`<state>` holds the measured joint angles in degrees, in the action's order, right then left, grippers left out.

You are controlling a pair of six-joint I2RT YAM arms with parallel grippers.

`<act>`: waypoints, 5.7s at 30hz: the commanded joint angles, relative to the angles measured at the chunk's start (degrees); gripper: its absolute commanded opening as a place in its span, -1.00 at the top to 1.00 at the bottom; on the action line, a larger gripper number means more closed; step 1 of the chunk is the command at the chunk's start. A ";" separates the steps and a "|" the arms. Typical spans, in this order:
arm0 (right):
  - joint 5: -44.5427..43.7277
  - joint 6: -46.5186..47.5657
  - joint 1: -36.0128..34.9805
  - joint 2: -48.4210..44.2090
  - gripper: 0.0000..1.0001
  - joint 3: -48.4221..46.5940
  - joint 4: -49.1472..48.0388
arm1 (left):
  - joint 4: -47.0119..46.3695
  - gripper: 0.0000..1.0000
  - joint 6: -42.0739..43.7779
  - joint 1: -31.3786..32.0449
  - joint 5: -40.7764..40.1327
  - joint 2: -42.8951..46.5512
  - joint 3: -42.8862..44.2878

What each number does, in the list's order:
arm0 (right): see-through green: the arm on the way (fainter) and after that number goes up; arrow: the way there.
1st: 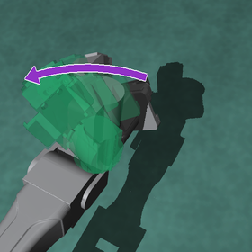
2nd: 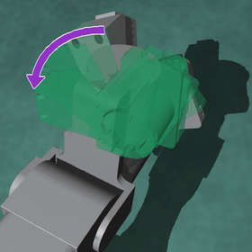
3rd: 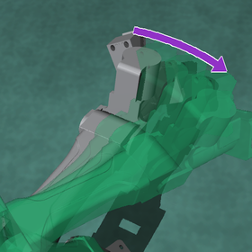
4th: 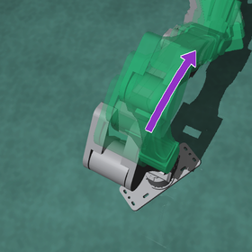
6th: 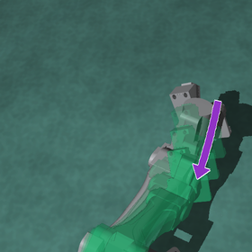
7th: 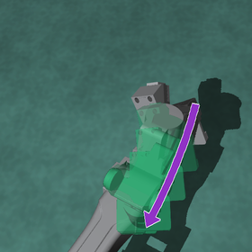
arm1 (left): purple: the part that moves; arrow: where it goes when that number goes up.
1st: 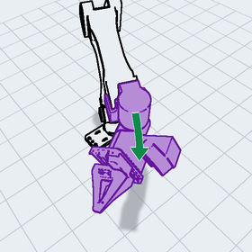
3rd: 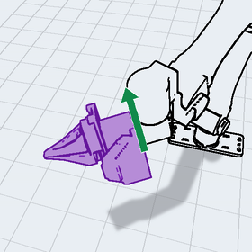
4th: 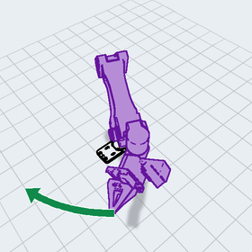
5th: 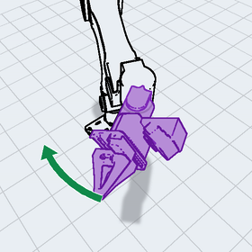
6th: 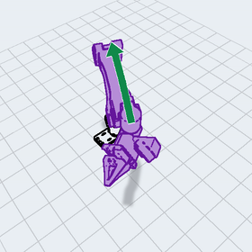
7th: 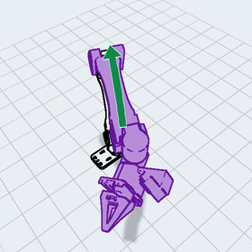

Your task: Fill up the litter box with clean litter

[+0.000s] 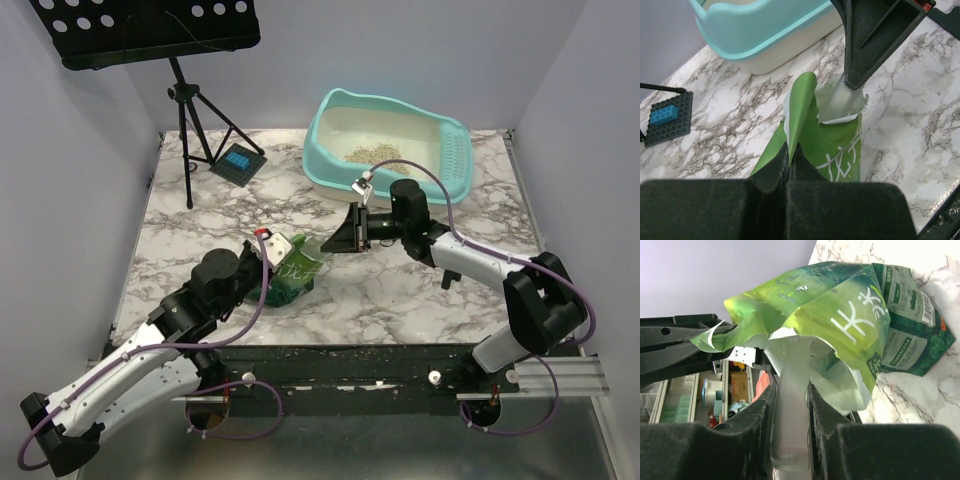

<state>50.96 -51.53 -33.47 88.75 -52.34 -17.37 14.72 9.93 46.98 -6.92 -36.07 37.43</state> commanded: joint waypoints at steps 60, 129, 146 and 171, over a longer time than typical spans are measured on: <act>1.78 -30.29 26.09 -43.39 0.99 46.62 -24.47 | -14.46 1.00 1.84 6.98 7.36 3.82 -9.13; -38.21 -16.26 26.00 -0.88 0.99 -6.27 -13.77 | -17.62 1.00 1.14 6.98 -6.44 11.38 -9.22; -49.90 25.58 26.18 11.44 0.99 -29.92 29.12 | -16.92 1.00 0.70 6.98 -6.62 11.47 -8.60; -41.22 42.74 22.76 2.31 0.99 -28.79 52.69 | -15.07 1.00 -0.71 6.98 -5.56 12.78 -7.20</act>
<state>1.69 -9.80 -8.51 92.86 -82.94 29.65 2.81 10.46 53.39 -13.52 -24.64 27.53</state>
